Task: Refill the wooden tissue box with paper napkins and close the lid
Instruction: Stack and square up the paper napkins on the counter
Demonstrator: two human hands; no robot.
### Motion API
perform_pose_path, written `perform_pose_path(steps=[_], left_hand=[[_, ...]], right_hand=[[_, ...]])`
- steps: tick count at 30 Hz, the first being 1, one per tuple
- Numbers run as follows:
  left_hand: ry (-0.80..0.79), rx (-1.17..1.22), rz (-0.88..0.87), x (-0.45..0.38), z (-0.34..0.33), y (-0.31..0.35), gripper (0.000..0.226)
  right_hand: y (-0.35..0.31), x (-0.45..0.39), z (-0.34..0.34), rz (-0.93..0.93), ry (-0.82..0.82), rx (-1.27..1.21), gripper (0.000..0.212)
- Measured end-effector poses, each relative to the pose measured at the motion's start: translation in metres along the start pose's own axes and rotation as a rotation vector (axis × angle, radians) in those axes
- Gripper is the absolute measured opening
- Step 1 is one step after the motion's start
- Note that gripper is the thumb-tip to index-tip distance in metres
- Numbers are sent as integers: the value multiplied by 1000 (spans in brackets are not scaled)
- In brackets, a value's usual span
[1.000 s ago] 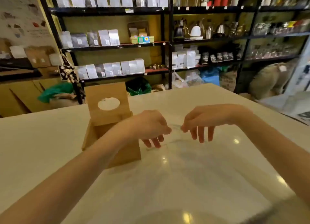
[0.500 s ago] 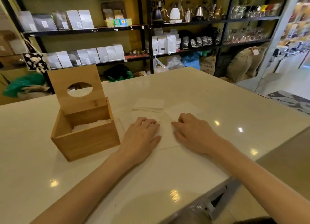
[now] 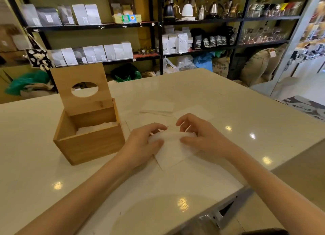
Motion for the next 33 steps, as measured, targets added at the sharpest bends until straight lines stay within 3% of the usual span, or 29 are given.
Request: perform_pose_path(steps=[6, 13, 18, 20, 23, 28, 33], left_hand=[[-61, 253, 110, 20, 17, 1, 30], [10, -308, -19, 43, -2, 1, 35], [59, -582, -81, 49, -9, -2, 19], [37, -638, -88, 44, -8, 3, 20], [5, -537, -49, 27, -1, 14, 24], [15, -381, -31, -33, -1, 30, 29], [-23, -551, -59, -97, -34, 24, 47]], right_hand=[[-11, -4, 1, -8, -49, -167, 22], [-2, 1, -18, 84, -85, 256, 23], [0, 3, -20, 177, -122, 436, 16], [0, 1, -18, 202, -157, 461, 17], [0, -6, -6, 180, -223, 393, 16], [12, -40, 50, 132, -53, 281, 15], [59, -74, 86, 9, 84, 406, 28]])
Point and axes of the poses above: each hand's wrist, its own x-axis away from the middle knuckle, its own z-axis out of the back of the hand, y = z × x, the point moved 5 cm from there along -x, towards the middle knuckle, and after that the axes turned 5 degrees about -y, right-handed, at the moved point
